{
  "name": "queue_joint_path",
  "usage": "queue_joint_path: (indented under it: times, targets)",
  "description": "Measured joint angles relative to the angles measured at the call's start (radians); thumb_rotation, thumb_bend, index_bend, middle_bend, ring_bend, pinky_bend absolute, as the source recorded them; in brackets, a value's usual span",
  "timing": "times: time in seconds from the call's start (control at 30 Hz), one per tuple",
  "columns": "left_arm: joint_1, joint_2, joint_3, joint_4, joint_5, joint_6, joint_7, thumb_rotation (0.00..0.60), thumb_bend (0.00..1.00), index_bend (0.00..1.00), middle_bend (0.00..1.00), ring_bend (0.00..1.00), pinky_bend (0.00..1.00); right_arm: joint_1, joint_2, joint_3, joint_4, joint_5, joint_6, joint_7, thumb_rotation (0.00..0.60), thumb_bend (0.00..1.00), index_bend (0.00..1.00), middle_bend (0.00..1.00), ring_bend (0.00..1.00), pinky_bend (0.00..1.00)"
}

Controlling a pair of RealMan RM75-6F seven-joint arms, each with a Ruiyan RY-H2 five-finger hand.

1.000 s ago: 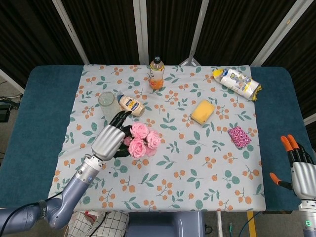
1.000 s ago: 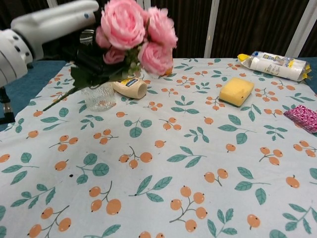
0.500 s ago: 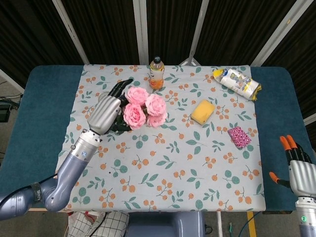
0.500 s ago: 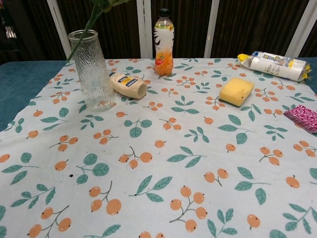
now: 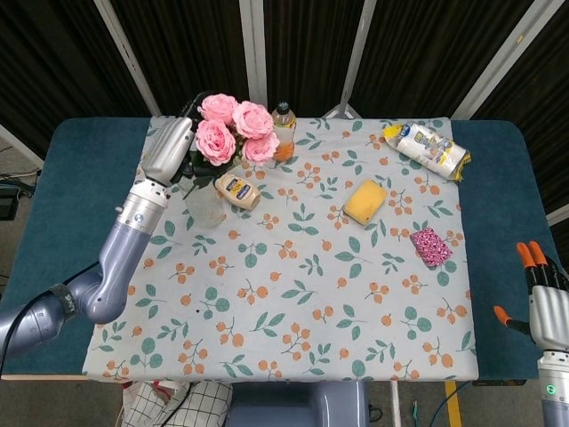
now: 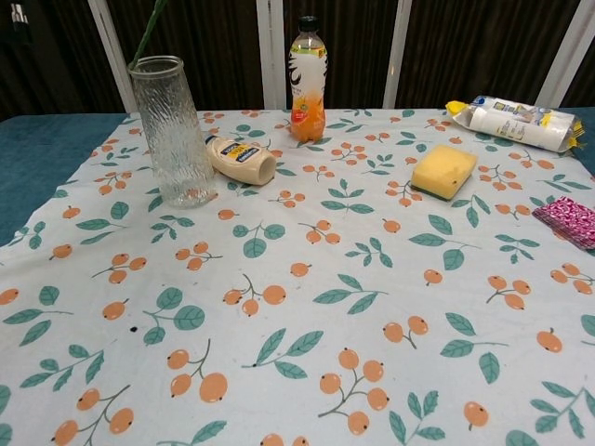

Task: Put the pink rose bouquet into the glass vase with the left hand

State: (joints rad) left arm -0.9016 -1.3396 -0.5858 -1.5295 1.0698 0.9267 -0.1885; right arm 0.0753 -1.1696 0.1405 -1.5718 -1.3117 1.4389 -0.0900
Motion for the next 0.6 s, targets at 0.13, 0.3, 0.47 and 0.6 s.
queue_joint_path:
  times: [0.13,0.3,0.47,0.6]
  targets:
    - [-0.031,-0.009,-0.009,0.069,-0.001,-0.016,-0.028,0.6,0.48,0.51,0.45,0.04,0.05,0.003,-0.007,0.001,0.008,0.01,-0.009,-0.011,0.6,0.21,0.09,0.05,0.09,0.19]
    - [-0.065,-0.025,-0.017,0.138,-0.003,-0.018,-0.057,0.6,0.48,0.51,0.45,0.04,0.05,0.008,-0.014,0.003,0.018,0.025,-0.022,-0.02,0.6,0.21,0.09,0.05,0.09,0.19]
    - [-0.081,-0.036,-0.009,0.18,-0.011,-0.02,-0.071,0.6,0.48,0.51,0.45,0.04,0.05,0.013,-0.019,0.003,0.024,0.031,-0.034,-0.022,0.6,0.21,0.09,0.05,0.09,0.19]
    - [-0.08,-0.045,0.007,0.193,0.0,-0.019,-0.101,0.6,0.48,0.5,0.44,0.04,0.05,0.015,-0.018,0.001,0.022,0.029,-0.039,-0.017,0.6,0.21,0.08,0.05,0.09,0.19]
